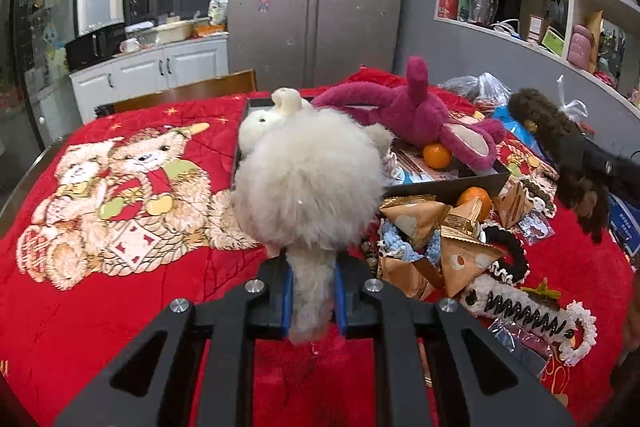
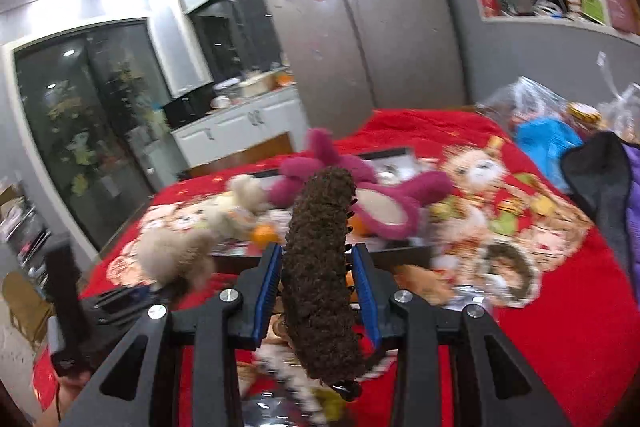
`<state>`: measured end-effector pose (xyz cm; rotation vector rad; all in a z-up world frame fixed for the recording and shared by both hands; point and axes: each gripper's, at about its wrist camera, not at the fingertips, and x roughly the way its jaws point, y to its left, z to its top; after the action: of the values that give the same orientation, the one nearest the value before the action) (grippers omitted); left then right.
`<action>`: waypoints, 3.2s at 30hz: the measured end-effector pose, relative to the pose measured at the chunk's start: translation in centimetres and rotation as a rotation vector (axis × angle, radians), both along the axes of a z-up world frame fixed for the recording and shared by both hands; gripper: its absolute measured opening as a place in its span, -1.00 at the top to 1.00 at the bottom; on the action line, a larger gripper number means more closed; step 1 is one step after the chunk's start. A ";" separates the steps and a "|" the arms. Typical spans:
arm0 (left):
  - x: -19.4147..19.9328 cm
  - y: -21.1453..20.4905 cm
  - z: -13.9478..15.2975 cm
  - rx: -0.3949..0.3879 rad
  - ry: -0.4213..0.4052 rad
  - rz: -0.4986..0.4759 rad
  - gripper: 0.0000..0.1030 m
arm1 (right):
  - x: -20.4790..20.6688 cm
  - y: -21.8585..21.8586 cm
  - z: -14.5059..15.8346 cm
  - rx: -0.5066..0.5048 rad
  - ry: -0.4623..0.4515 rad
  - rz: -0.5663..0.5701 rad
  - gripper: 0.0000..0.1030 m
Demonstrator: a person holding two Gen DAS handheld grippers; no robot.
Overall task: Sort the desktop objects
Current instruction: 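Lift the fluffy plush and brown fuzzy stick with both tools toward the tray, then lower the fluffy plush into the tray with the left tool while the right tool lowers the fuzzy stick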
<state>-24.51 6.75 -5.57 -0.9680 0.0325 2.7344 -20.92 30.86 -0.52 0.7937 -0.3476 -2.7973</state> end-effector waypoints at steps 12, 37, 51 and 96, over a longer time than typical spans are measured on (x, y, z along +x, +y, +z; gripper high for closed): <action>1.5 0.3 0.5 -0.019 0.059 0.032 0.68 | 0.1 -4.4 -1.7 0.104 -0.030 0.076 0.29; 0.7 1.2 5.7 0.049 0.078 -0.008 0.68 | 0.3 -6.4 0.7 0.187 0.036 0.023 0.29; -9.3 3.1 6.0 0.076 -0.052 0.052 0.68 | -7.7 -6.7 4.1 0.150 -0.032 -0.038 0.29; -11.4 3.4 2.5 0.004 -0.088 0.029 0.36 | -13.1 -4.5 -0.6 0.060 -0.159 -0.021 -0.46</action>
<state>-35.89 10.12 -3.04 -1.0947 -0.0030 2.7132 -34.06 26.40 -1.09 1.0348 -0.3004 -2.7825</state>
